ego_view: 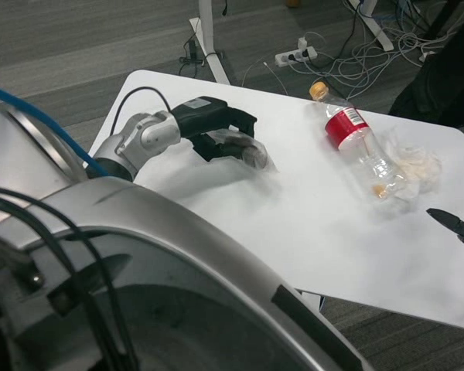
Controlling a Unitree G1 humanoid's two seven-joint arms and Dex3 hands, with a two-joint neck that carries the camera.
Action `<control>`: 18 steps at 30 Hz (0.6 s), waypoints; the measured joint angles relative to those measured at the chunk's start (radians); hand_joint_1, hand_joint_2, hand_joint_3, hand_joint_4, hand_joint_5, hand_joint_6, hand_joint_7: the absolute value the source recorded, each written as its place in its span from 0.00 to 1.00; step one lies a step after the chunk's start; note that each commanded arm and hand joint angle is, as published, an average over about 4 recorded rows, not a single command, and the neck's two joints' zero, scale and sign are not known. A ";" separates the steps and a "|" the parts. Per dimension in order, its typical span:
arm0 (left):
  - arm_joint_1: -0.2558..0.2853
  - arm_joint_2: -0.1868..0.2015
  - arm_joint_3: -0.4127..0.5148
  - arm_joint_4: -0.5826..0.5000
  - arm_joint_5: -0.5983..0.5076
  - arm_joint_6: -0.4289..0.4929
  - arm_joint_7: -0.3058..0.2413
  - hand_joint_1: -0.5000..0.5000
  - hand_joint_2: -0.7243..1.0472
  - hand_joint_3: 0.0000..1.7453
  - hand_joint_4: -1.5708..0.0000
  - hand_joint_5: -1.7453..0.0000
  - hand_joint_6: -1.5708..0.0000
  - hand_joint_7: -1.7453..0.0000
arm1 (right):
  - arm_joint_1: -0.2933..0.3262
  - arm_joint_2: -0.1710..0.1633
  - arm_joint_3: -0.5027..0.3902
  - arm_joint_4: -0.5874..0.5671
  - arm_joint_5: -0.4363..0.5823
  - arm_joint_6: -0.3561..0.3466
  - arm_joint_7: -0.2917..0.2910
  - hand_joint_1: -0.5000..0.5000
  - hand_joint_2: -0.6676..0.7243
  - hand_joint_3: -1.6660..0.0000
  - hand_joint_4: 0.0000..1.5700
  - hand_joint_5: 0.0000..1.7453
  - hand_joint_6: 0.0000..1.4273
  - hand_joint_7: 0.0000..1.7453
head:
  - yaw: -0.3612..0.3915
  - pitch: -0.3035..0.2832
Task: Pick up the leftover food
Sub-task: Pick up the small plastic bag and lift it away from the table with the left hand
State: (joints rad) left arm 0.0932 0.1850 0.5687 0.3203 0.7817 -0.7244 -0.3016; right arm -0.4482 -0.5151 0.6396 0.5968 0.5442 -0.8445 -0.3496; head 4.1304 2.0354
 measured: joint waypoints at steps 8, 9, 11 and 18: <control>0.024 -0.088 0.020 0.006 -0.193 0.005 0.160 0.00 0.90 0.55 0.00 0.06 0.12 0.16 | 0.001 0.007 -0.018 -0.006 0.000 0.000 0.000 0.08 0.45 0.95 0.02 0.00 0.00 0.00 | -0.055 0.095; 0.022 -0.095 0.019 0.006 -0.219 -0.004 0.181 0.00 0.90 0.55 0.00 0.06 0.12 0.16 | 0.001 0.009 -0.021 -0.007 0.000 0.000 0.000 0.08 0.45 0.95 0.02 0.00 0.00 0.00 | -0.064 0.111; 0.013 -0.107 0.018 0.006 -0.266 -0.027 0.217 0.00 0.90 0.55 0.00 0.06 0.12 0.16 | 0.001 0.014 -0.030 -0.007 -0.002 0.000 0.000 0.08 0.45 0.95 0.02 0.00 0.00 0.00 | -0.083 0.141; -0.021 -0.159 0.016 -0.026 -0.347 -0.085 0.290 0.00 0.90 0.52 0.00 0.06 0.12 0.16 | 0.003 0.030 -0.051 -0.012 -0.012 0.000 0.000 0.08 0.45 0.95 0.02 0.00 0.00 0.00 | -0.173 0.267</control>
State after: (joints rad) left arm 0.0725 0.0264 0.5847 0.2942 0.4344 -0.8094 -0.0112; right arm -0.4450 -0.4855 0.5882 0.5850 0.5327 -0.8450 -0.3494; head 3.9571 2.3023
